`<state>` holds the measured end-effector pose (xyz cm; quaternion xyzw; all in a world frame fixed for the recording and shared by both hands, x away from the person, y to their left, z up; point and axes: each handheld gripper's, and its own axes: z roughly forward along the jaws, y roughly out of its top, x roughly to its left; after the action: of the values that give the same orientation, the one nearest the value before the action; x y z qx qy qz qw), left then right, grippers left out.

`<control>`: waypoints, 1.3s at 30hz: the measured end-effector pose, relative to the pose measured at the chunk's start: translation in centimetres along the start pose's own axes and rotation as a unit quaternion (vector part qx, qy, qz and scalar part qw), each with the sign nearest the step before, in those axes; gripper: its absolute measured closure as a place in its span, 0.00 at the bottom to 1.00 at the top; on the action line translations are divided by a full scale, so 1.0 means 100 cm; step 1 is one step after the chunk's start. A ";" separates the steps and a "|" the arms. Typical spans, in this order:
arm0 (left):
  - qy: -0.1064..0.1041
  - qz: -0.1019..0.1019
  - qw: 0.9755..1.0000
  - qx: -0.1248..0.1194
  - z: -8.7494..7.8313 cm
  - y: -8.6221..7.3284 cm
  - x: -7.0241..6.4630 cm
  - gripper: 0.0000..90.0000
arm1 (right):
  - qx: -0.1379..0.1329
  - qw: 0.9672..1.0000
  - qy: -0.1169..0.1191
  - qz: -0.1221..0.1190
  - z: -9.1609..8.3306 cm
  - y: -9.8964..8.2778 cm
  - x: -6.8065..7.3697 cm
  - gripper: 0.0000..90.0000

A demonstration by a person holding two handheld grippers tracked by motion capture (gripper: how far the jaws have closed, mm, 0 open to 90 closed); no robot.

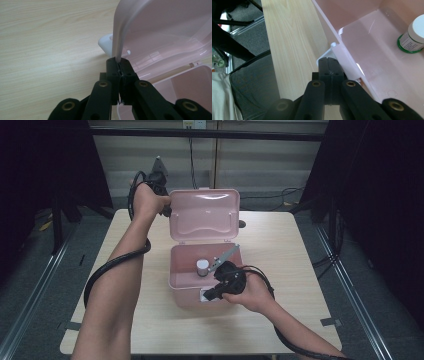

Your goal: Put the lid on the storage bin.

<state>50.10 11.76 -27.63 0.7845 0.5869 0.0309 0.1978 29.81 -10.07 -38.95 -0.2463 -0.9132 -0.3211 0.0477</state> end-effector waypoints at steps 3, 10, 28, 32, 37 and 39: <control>0.002 0.002 1.000 -0.001 -0.001 -0.001 -0.001 0.98 | -0.002 1.000 -0.001 -0.001 0.001 0.000 0.000 1.00; 0.003 0.008 1.000 -0.003 -0.004 -0.004 -0.002 0.98 | -0.001 1.000 0.003 0.003 0.001 0.001 0.000 1.00; 0.004 0.017 1.000 -0.008 -0.011 -0.010 -0.005 0.98 | 0.002 1.000 -0.002 0.007 0.002 0.004 -0.002 1.00; 0.003 0.022 1.000 -0.009 -0.013 -0.012 -0.006 0.98 | 0.004 1.000 -0.003 0.009 0.002 0.005 -0.001 1.00; 0.001 0.019 1.000 -0.009 -0.016 -0.015 -0.007 0.97 | 0.006 1.000 -0.005 0.009 0.003 0.006 -0.001 1.00; 0.000 0.020 1.000 -0.009 -0.016 -0.016 -0.007 0.97 | 0.007 1.000 -0.005 0.010 0.003 0.007 0.000 1.00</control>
<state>47.98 11.93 -26.56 0.7940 0.5712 0.0399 0.2040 30.19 -9.41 -38.83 -0.2572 -0.9129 -0.3133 0.0478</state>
